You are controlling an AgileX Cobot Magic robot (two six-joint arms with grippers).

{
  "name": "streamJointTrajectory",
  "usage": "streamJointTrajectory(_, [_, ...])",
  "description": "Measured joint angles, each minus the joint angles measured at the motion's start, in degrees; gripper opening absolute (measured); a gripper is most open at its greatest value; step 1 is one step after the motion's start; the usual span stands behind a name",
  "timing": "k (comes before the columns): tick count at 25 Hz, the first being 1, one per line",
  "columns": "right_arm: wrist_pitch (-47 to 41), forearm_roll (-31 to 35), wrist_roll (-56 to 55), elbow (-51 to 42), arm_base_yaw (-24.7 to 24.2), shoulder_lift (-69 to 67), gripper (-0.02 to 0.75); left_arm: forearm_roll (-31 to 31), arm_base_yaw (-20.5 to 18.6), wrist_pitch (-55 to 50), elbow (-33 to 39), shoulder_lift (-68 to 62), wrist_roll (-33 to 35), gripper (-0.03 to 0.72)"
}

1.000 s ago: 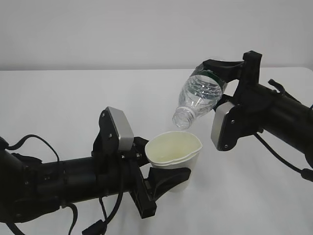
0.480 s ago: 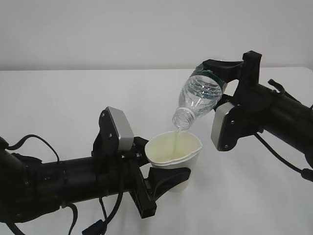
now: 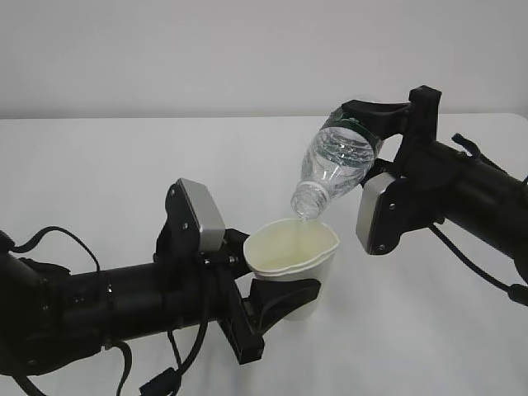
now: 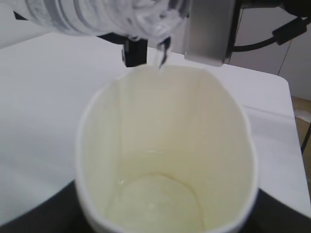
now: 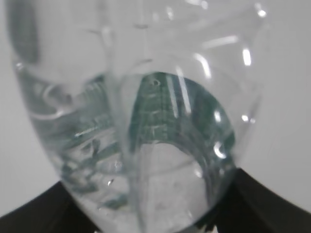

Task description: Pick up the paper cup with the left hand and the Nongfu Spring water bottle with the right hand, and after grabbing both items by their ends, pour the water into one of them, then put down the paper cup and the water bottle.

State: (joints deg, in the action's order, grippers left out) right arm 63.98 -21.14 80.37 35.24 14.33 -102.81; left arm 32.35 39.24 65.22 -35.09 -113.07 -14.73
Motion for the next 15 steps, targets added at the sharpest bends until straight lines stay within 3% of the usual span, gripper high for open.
streamJointTrajectory(15, [0.0, 0.0, 0.4, 0.0, 0.0, 0.0, 0.479, -0.8, 0.0, 0.0, 0.0, 0.0, 0.0, 0.424])
